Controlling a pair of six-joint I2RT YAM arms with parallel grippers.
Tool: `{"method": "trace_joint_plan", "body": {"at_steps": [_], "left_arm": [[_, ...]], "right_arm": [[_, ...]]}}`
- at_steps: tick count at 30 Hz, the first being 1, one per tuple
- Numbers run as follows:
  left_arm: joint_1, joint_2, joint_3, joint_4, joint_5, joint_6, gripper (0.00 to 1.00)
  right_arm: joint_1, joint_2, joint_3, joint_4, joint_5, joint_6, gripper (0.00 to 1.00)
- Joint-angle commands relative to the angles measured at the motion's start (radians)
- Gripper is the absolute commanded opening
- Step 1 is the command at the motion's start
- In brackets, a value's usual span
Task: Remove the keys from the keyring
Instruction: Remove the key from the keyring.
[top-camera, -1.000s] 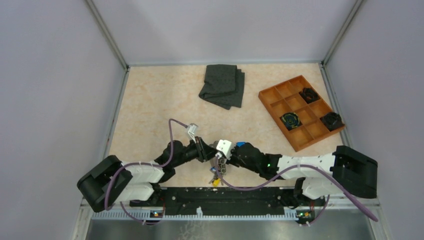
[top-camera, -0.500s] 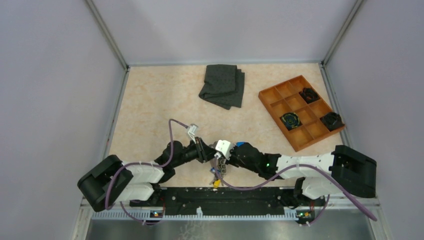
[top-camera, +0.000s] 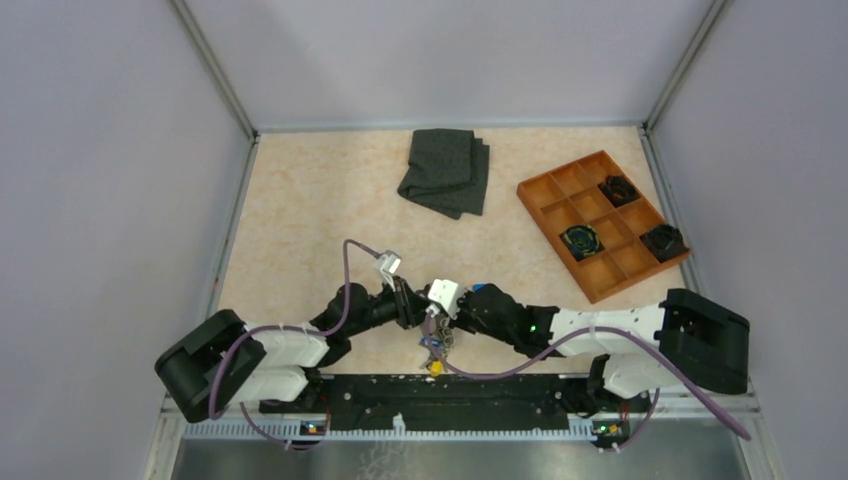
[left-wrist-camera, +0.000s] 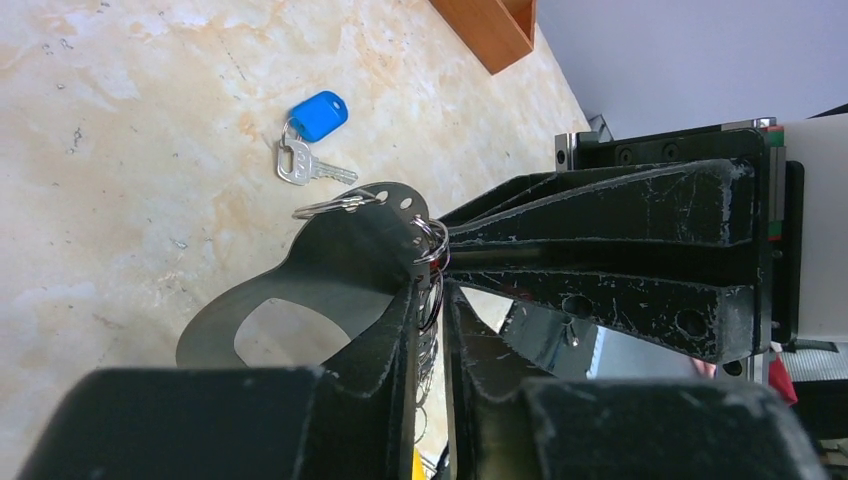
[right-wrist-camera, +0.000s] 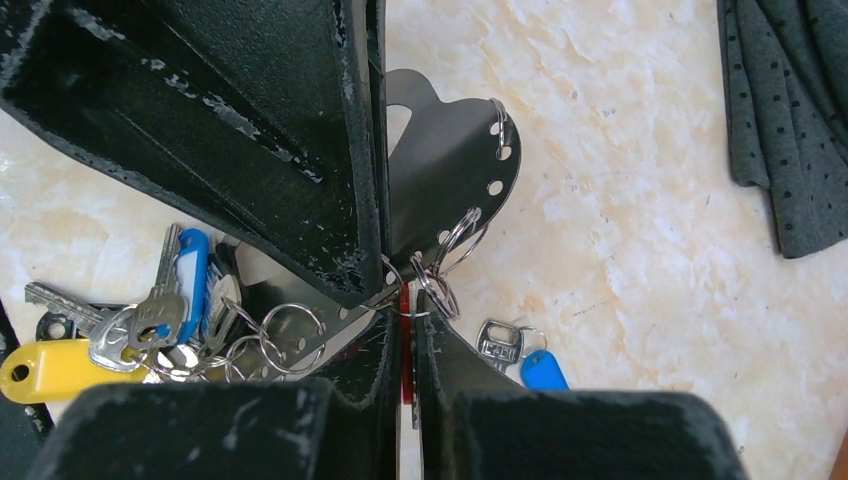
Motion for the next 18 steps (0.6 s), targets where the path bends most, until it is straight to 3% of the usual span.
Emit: {"method": "trace_joint_plan", "body": {"at_steps": [1,5,10,18], "left_arm": [[-0.007,-0.013,0.028,-0.010,-0.015,0.039,0.16],[-0.007,-0.078,0.072,-0.170,-0.036,0.038,0.00],[0.020,-0.190,0.155,-0.433,-0.050,0.033,0.00],[0.148,-0.124,0.386,-0.767,0.290,0.025,0.00]], "right_arm": [[0.014,0.004,0.055,0.032,-0.018,-0.003,0.00],[0.014,-0.014,0.049,0.017,-0.009,-0.003,0.00],[0.022,-0.045,0.040,-0.012,0.018,-0.015,0.00],[0.062,-0.095,0.051,-0.023,0.087,-0.058,0.00]]}}
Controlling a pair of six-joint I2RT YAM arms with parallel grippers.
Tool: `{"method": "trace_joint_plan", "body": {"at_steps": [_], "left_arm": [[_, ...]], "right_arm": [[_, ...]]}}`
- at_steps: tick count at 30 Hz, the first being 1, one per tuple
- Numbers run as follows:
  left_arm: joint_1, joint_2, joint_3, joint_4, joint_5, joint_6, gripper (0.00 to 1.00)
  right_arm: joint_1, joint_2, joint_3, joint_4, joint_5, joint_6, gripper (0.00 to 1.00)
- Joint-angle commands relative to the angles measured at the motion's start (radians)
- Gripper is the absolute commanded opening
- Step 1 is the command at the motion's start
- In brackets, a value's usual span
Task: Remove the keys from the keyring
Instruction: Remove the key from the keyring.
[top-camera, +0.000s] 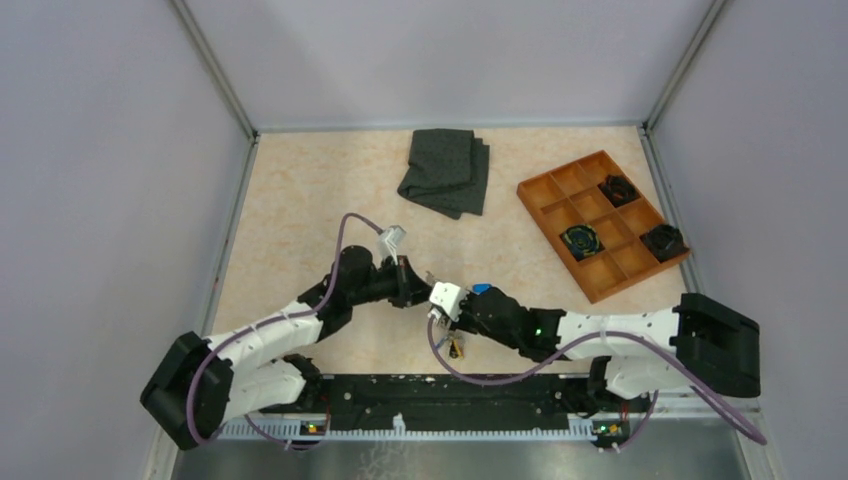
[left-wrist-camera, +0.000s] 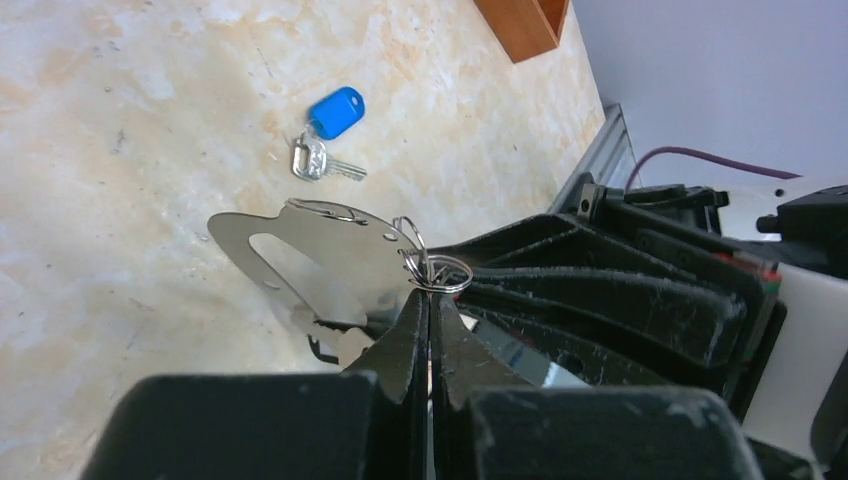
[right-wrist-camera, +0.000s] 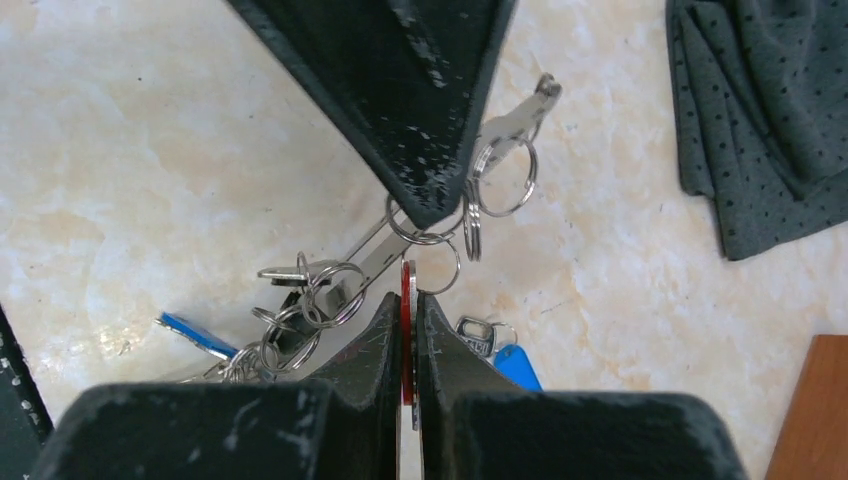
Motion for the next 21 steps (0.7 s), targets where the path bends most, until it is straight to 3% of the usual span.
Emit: {"method": "trace_joint_plan", "body": {"at_steps": [1,11,21], "left_arm": [[0.045,0.054,0.165,-0.204,0.224,0.005,0.00],[0.099,0.243,0.379,-0.517,0.601,0.000,0.00],[0.134,0.234,0.401,-0.550,0.766,-0.179,0.00]], "right_arm": [[0.040,-0.050,0.050,0.014,0.041,-0.037,0.00],[0.080,-0.085,0.052,0.029,0.091,-0.100,0.00],[0.082,-0.133,0.027,0.036,0.150,-0.105,0.00]]}}
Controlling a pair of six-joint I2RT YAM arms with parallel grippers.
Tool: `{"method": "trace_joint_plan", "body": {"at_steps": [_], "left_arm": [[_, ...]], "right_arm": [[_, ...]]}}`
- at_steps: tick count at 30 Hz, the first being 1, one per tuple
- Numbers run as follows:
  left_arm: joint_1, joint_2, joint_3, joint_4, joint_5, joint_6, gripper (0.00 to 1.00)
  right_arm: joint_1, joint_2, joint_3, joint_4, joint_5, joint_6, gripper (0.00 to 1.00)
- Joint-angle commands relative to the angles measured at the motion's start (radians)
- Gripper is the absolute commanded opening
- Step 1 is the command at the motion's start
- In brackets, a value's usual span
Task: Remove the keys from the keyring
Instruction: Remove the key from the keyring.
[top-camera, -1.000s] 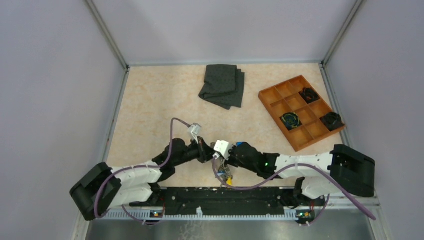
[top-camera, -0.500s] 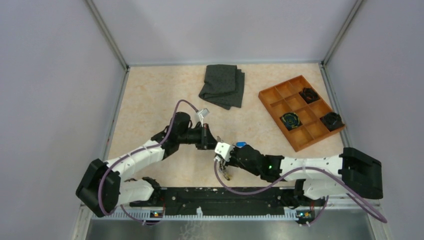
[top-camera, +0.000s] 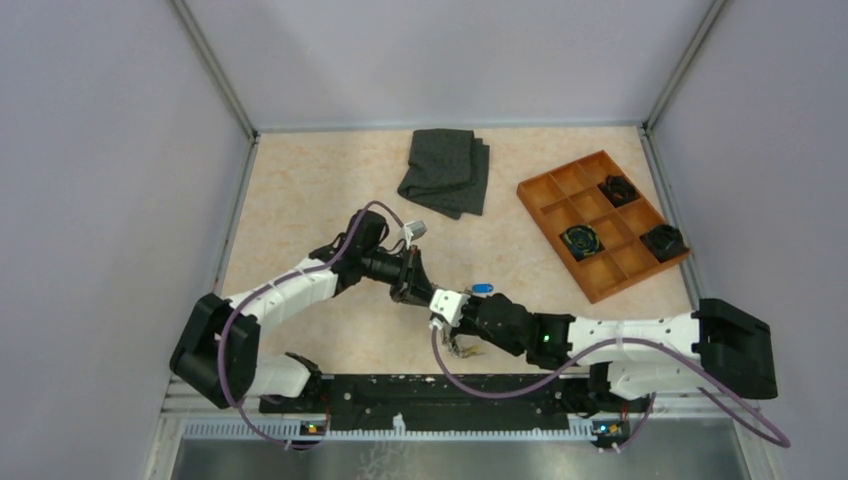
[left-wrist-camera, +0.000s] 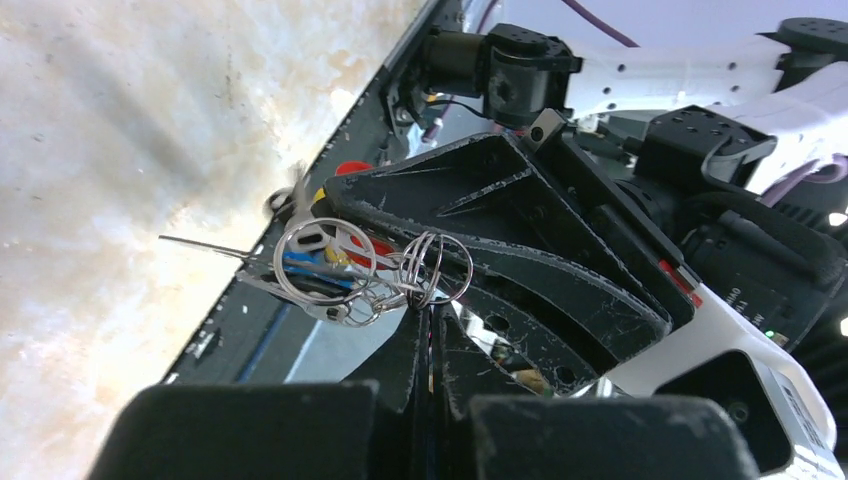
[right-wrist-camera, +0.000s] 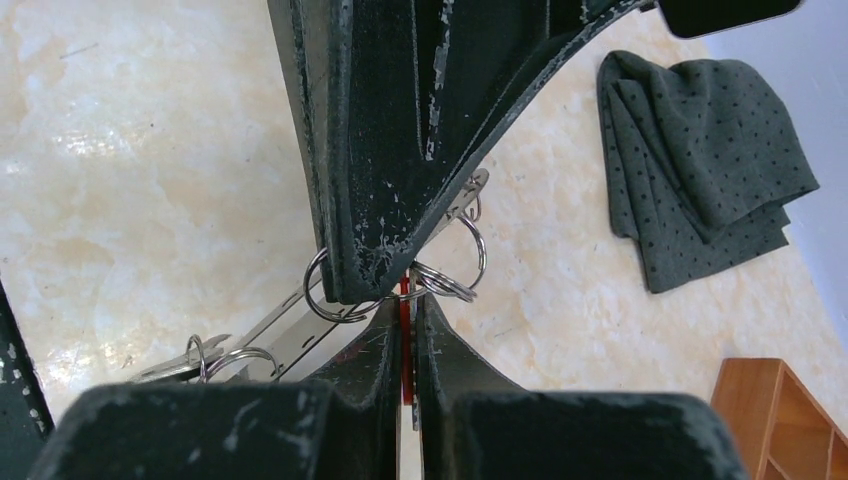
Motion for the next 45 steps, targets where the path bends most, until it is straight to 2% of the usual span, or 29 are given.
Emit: {"method": "trace_joint_plan", "body": {"at_steps": [1,4,7,9,14,17,20,23,29,32,37,41,45], "left_arm": [[0.006,-0.031,0.036,-0.043,0.177,-0.173,0.00],[0.007,-0.036,0.004,-0.030,0.221,-0.269,0.00],[0.007,-0.072,-0.090,0.155,0.259,-0.474,0.00],[0.006,-0.080,-0.115,0.208,0.269,-0.519,0.00],[0.006,-0.070,-0.098,0.092,0.279,-0.401,0.01],[0.007,-0.043,-0.037,-0.128,0.237,-0.199,0.04],[0.006,0.025,0.053,-0.377,0.148,0.024,0.01],[0.005,0.053,0.085,-0.432,0.063,0.093,0.00],[-0.004,0.139,0.093,-0.523,-0.121,0.238,0.00],[-0.011,0.164,0.081,-0.496,-0.189,0.241,0.02],[-0.018,0.177,0.046,-0.423,-0.220,0.202,0.21],[-0.018,0.167,0.021,-0.352,-0.193,0.147,0.30],[-0.015,0.120,-0.020,-0.278,-0.166,0.064,0.32]], "right_arm": [[0.006,-0.053,0.014,0.049,0.041,-0.008,0.00],[0.013,-0.076,-0.002,0.075,0.050,-0.020,0.00],[0.022,-0.091,-0.018,0.097,0.051,-0.034,0.00],[0.042,-0.098,-0.030,0.119,0.059,-0.056,0.00],[0.072,-0.118,-0.048,0.155,0.095,-0.090,0.00],[0.073,-0.142,-0.048,0.156,0.081,-0.079,0.00],[0.074,-0.162,-0.050,0.135,-0.011,-0.053,0.00],[0.084,-0.131,-0.063,0.126,0.002,-0.031,0.00],[0.085,-0.021,-0.088,0.226,-0.041,0.057,0.00],[0.087,0.061,-0.088,0.259,-0.055,0.089,0.00],[0.094,0.113,-0.100,0.302,-0.073,0.124,0.00],[0.094,0.116,-0.107,0.307,-0.074,0.128,0.00],[0.094,0.113,-0.112,0.298,-0.056,0.136,0.00]]}}
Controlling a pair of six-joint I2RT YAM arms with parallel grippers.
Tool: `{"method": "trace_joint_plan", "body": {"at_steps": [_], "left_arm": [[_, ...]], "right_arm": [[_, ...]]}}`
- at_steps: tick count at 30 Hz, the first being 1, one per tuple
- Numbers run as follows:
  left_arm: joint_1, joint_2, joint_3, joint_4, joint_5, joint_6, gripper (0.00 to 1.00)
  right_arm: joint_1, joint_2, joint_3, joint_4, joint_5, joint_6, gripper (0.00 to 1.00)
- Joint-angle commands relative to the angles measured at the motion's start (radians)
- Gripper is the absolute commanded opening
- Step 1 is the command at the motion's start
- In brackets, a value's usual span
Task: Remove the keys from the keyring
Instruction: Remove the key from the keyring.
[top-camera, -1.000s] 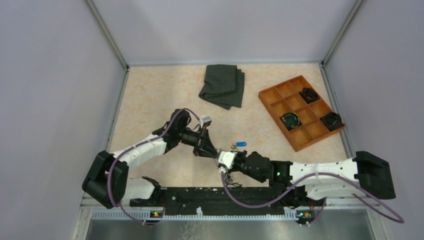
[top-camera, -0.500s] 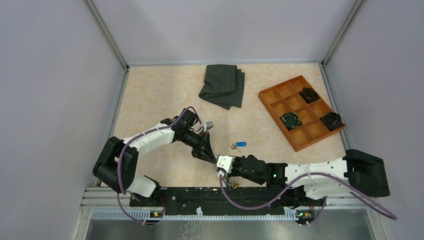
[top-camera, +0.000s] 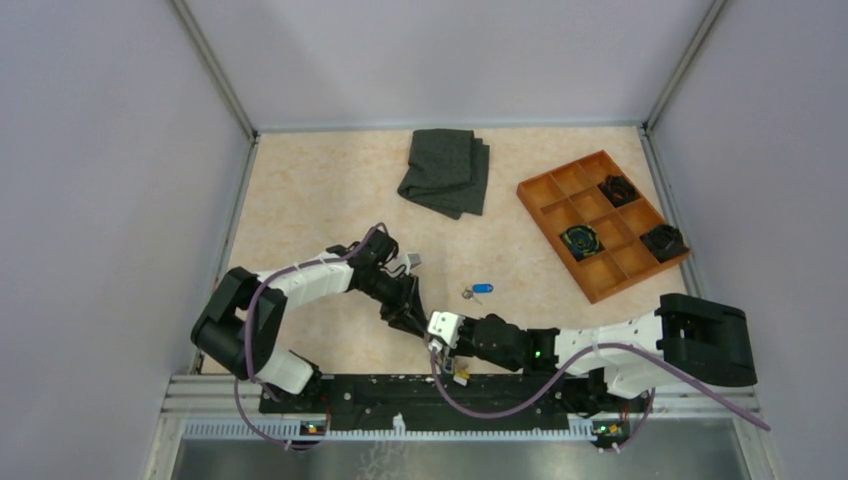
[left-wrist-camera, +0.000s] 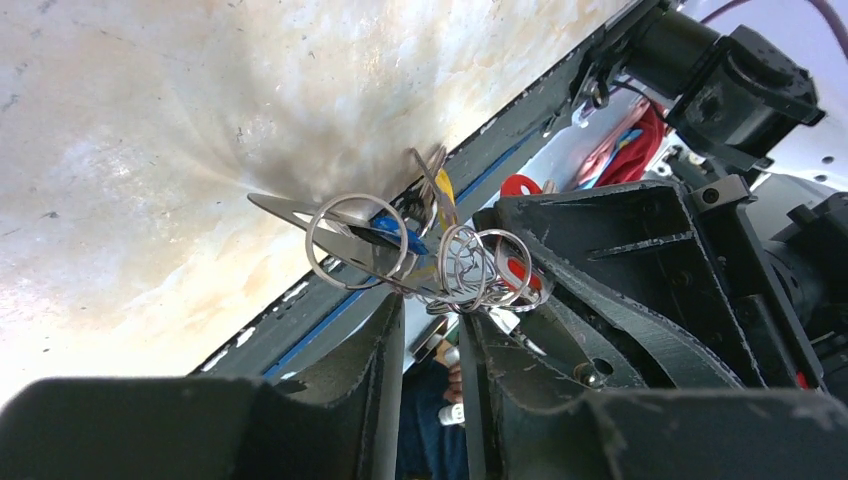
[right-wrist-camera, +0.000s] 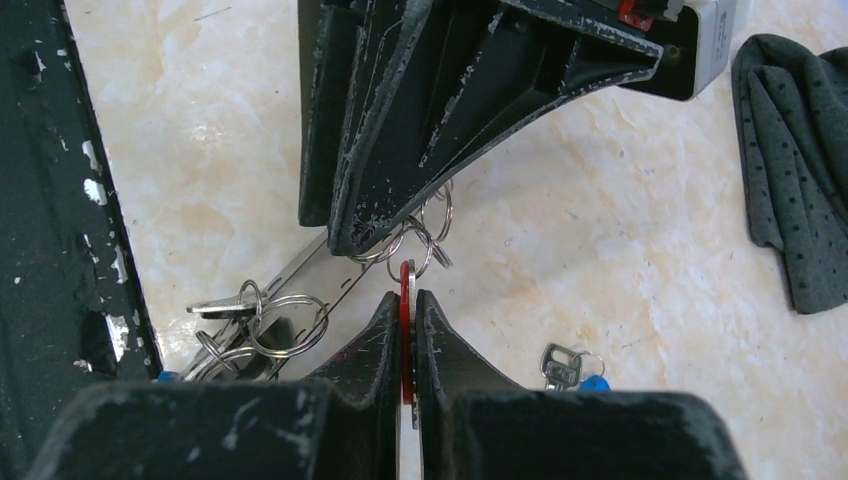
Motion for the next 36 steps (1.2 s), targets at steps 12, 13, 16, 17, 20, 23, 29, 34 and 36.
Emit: {"method": "trace_joint_plan", "body": {"at_steps": [12,13,16,17,20,23,29,34,36], "left_arm": [[0.003,-0.297,-0.253,0.401,-0.038,-0.474,0.29],[0.002,-0.313,-0.261,0.391,-0.052,-0.476,0.29],[0.001,-0.345,-0.294,0.402,-0.067,-0.494,0.29],[0.000,-0.353,-0.305,0.416,-0.067,-0.502,0.29],[-0.009,-0.395,-0.328,0.454,-0.106,-0.506,0.29],[-0.030,-0.440,-0.328,0.470,-0.174,-0.495,0.32],[-0.103,-0.496,-0.329,0.505,-0.341,-0.445,0.35],[-0.235,-0.495,-0.324,0.525,-0.552,-0.315,0.33],[-0.253,-0.502,-0.340,0.530,-0.597,-0.305,0.34]], "right_arm": [[0.010,-0.012,0.000,0.055,0.023,0.055,0.00],[0.010,-0.008,0.003,0.052,0.027,0.057,0.00],[0.009,0.003,0.013,0.033,0.045,0.072,0.00],[0.009,0.005,0.017,0.024,0.055,0.078,0.00],[0.009,0.008,0.038,-0.021,0.075,0.113,0.00],[0.009,0.010,0.073,-0.106,0.084,0.161,0.00],[0.010,0.011,0.131,-0.237,0.106,0.262,0.00],[0.010,0.025,0.154,-0.280,0.111,0.311,0.00],[0.009,0.032,0.158,-0.283,0.109,0.319,0.00]]}}
